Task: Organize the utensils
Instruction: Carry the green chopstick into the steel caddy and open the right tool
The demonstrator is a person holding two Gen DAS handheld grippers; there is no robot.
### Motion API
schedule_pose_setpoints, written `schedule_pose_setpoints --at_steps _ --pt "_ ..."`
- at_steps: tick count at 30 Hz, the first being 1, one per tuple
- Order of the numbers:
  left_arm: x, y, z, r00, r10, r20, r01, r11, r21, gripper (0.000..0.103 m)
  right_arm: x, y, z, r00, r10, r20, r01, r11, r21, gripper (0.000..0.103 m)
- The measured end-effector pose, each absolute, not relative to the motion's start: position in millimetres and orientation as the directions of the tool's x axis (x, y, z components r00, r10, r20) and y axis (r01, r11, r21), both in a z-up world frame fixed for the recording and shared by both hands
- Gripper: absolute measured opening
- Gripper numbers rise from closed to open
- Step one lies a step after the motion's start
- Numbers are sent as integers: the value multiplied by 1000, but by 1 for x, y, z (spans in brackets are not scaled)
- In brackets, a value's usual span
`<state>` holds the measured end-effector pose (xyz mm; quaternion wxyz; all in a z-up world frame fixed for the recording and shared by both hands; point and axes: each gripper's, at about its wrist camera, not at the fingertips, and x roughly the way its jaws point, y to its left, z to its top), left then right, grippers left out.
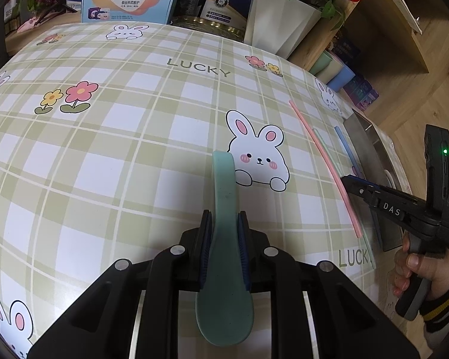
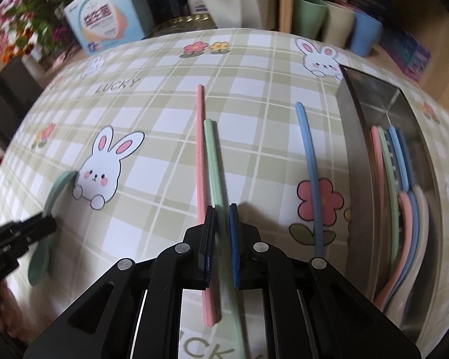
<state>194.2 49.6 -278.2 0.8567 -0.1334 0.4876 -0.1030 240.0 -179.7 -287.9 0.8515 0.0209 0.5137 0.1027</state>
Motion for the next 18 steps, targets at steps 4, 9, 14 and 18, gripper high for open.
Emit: schedule_pose_setpoints --at_steps 4,9,14,18 --pt "195 50 -278 504 -310 -806 48 942 -332 17 230 -185 -287 485 239 -841 -117 971 208 6" --pt "193 49 -278 513 -306 -802 41 942 -333 17 213 -204 -269 549 321 -772 -88 940 328 6" --pt "195 55 -279 507 -327 -798 -6 924 -382 16 201 -231 -242 620 351 -702 -73 916 394 6" --pt "195 53 -274 513 -321 -796 -6 926 -377 16 202 -271 -226 677 314 -665 -11 908 418 6"
